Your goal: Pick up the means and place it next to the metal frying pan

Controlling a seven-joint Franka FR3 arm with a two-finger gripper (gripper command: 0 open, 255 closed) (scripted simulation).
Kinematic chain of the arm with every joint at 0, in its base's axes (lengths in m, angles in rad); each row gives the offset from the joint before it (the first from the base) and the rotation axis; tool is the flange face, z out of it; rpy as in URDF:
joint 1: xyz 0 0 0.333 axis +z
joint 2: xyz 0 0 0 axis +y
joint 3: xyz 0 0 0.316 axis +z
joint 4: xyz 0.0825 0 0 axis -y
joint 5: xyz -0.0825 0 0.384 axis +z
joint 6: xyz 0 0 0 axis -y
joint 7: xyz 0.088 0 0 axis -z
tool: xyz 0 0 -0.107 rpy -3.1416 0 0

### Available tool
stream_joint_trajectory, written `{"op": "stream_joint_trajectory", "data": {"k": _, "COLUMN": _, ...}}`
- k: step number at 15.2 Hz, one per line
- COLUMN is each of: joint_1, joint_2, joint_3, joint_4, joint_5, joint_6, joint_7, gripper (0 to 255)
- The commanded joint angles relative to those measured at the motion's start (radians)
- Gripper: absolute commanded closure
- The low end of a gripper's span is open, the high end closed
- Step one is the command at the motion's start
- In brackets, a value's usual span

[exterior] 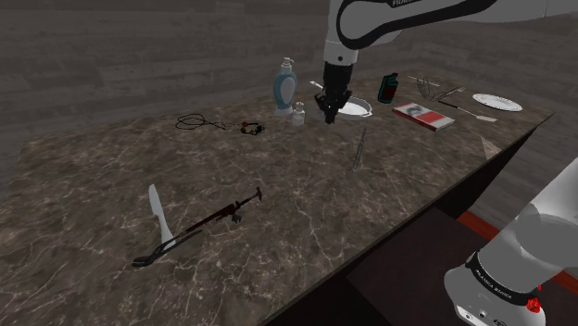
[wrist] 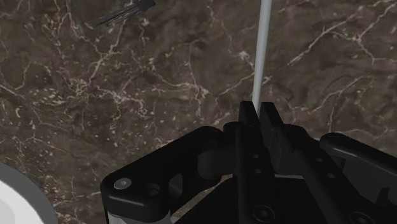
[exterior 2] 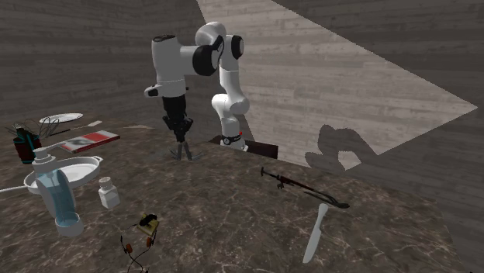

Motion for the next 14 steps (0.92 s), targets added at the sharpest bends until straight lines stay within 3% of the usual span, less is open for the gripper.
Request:
{"op": "stream_joint_trajectory", "data": {"k": 1, "joint_1": -0.019, "joint_2": 0.03, "joint_3": -0.019, "joint_4": 0.038, "joint_5": -0.011, "joint_6": -0.01, "joint_7": -0.036, "gripper": 255}}
{"op": "stream_joint_trajectory", "data": {"k": 14, "joint_1": -0.15, "joint_2": 0.253, "joint_3": -0.133, "joint_4": 0.333, "joint_5": -0.057, "joint_6": -0.086, "joint_7": -0.274, "gripper": 255}}
